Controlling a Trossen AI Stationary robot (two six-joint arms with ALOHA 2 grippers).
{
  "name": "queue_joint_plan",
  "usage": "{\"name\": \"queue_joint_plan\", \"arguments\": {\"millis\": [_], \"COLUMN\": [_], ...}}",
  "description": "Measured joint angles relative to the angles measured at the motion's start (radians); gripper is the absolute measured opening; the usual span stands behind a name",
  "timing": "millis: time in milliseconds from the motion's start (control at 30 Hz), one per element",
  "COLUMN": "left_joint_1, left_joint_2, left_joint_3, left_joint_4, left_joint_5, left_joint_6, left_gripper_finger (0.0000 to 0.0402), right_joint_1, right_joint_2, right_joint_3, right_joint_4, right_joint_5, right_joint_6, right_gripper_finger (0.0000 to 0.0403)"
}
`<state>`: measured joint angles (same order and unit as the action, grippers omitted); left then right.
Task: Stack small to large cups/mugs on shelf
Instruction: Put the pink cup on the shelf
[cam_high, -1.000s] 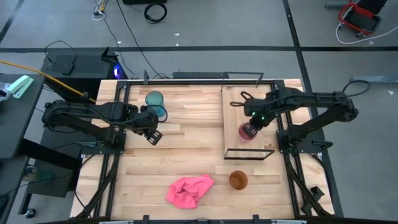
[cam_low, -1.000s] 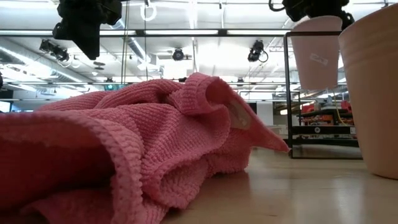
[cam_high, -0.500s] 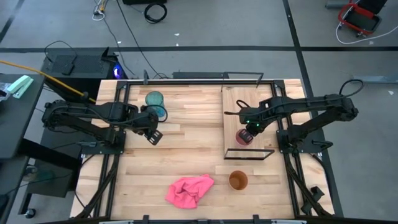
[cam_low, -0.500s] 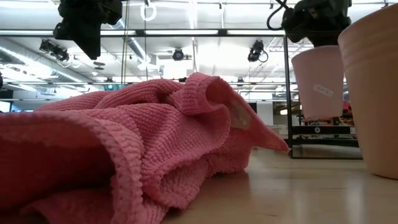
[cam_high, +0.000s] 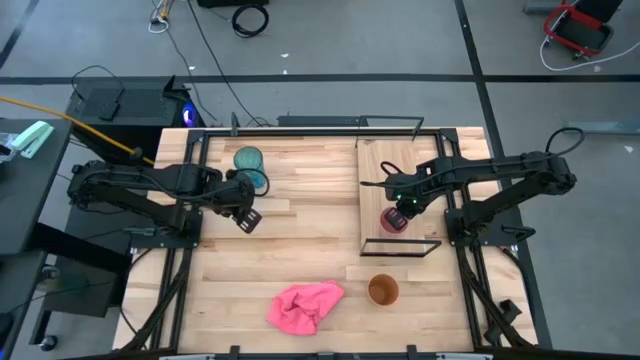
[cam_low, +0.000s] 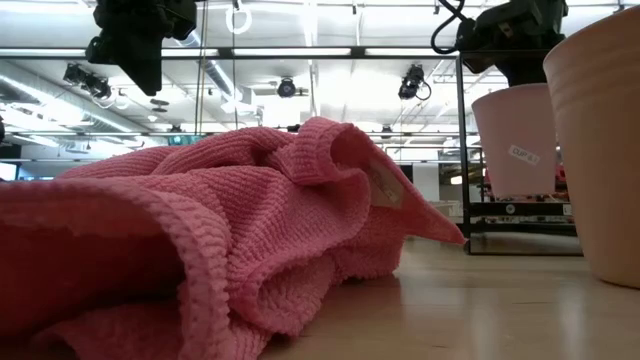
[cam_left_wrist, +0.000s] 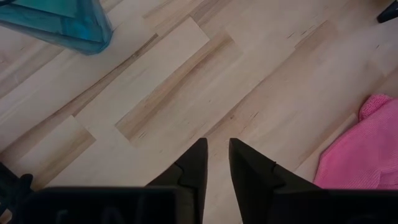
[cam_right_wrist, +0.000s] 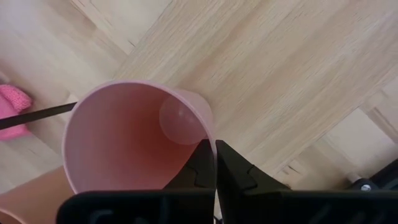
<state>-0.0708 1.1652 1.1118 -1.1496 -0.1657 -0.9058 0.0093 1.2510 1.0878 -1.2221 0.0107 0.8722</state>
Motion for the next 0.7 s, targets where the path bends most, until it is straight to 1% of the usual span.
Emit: {"name": "queue_joint_plan", "arguments": {"millis": [200,400,700], "left_joint_1": [0.0,0.0,0.0], "left_joint_2": [0.0,0.0,0.0], "left_joint_3": [0.0,0.0,0.0], "left_joint_4": [0.0,0.0,0.0], "left_joint_5": [0.0,0.0,0.0], "left_joint_6": [0.0,0.0,-0.007], "left_gripper_finger": [0.0067,0.0071,0.0067], "right_joint_1": [0.0,0.0,0.0], "right_joint_2": [0.004,0.004,0.004], "right_joint_3": [0.0,0.0,0.0], "right_joint_4": [-0.002,-0.002,-0.003], "right_joint_5": [0.015,0.033,0.033], "right_joint_6": [-0.004,-0.007,-0.007], "right_gripper_finger": [0.0002,0.0002,0.0003]}}
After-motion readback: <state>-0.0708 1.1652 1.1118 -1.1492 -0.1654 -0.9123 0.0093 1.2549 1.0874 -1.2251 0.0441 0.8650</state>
